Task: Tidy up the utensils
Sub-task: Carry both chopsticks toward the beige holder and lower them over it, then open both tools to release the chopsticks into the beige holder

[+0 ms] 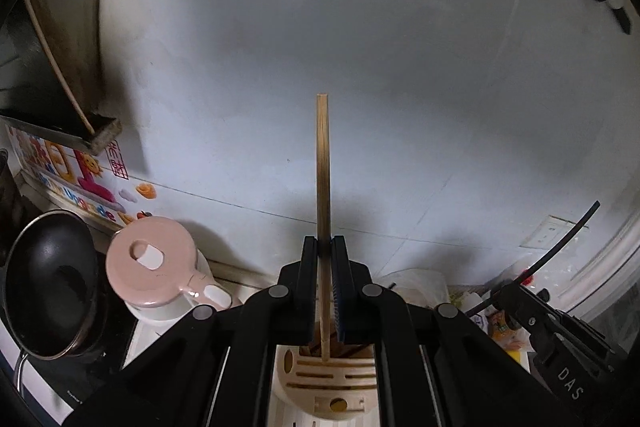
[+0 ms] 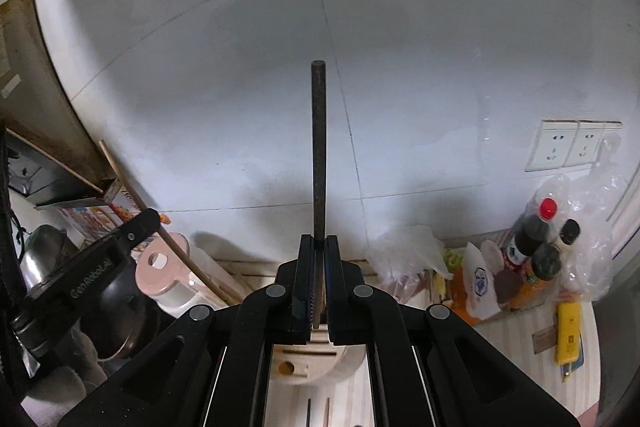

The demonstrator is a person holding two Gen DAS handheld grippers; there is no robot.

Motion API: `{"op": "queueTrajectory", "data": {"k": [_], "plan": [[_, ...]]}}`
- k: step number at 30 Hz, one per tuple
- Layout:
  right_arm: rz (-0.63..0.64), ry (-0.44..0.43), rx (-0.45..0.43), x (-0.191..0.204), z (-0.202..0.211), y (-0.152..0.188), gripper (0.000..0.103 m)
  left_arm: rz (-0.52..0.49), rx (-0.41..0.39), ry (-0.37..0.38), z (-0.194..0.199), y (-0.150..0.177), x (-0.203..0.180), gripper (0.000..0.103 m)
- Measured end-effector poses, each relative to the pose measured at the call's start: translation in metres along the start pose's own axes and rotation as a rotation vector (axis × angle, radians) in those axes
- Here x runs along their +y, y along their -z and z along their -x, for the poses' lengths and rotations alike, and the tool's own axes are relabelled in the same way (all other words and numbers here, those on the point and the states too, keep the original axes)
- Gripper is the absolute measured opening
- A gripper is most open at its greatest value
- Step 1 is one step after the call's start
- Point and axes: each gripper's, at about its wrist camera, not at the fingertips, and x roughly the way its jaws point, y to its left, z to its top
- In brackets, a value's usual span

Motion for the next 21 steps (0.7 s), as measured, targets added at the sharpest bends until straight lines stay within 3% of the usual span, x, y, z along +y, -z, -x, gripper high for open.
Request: {"op": "queueTrajectory", "data": {"k": [12,21], "plan": [[-0.019,0.002,0.103,-0.008,-0.066,0.003,0.005,-0.013,0.067,-0.023,-0.051,0.011,0.002,0.004],[-0.027,0.002,0.139,-0.015,-0.081,0.013,0.005,-0.009,0.101,-0.026,-0.066,0.020,0.004,0.004]]}}
